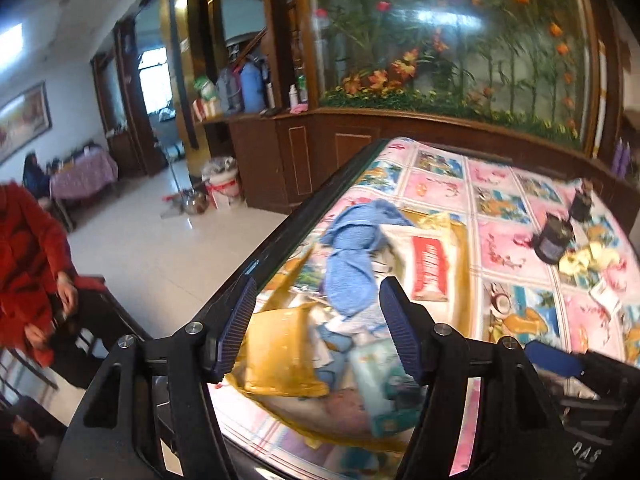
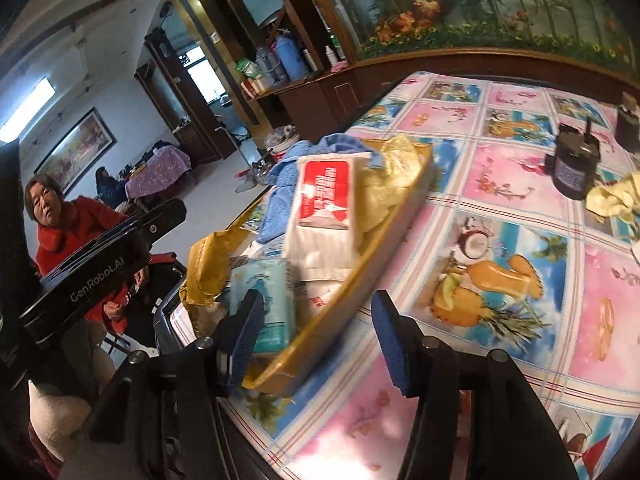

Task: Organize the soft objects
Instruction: 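Move both grippers back over the yellow fluffy towel and white bag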

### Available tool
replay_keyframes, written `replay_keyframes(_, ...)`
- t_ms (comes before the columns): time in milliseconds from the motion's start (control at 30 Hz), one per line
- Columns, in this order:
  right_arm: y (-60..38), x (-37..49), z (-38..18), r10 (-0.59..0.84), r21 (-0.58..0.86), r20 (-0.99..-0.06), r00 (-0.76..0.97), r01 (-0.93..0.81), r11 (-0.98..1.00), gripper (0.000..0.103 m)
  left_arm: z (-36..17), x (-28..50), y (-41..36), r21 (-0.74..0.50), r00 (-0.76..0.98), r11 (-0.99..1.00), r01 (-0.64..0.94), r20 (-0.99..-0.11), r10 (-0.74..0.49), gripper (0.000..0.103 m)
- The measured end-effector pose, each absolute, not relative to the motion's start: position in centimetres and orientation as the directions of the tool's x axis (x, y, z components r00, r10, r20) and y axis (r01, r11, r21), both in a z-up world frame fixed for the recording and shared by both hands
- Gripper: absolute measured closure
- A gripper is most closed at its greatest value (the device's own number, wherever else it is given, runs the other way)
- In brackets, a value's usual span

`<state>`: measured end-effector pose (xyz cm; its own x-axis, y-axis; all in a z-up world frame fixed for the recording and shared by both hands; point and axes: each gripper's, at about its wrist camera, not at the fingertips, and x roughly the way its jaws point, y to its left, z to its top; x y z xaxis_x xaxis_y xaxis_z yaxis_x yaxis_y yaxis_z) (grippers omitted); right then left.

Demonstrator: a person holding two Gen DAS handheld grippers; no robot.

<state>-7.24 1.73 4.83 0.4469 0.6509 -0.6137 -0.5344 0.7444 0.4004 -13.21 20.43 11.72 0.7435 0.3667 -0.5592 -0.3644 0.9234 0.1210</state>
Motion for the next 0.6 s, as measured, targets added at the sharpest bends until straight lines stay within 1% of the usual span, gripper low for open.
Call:
replay_keyframes(133, -3.0, -6.2, 3.9, 0.629, 0.461, -0.602, 0.492, -0.429, 0.777, 0.047, 11.3, -12.4, 16.3, 0.189, 0.752, 0.941, -0.281, -0.566, 0.338, 0.037)
replay_keyframes(333, -8.5, -5.4, 2.5, 0.594, 0.532, -0.597, 0.539, -0.288, 0.796, 0.047, 10.3, -11.4, 11.7, 0.231, 0.741, 0.958, -0.170, -0.610, 0.279, 0.037)
replay_keyframes(600, -11.1, -5.6, 2.0, 0.590, 0.557, -0.586, 0.555, -0.252, 0.791, 0.046, 9.2, -10.7, 8.1, 0.257, 0.726, 0.963, -0.087, -0.646, 0.238, 0.037)
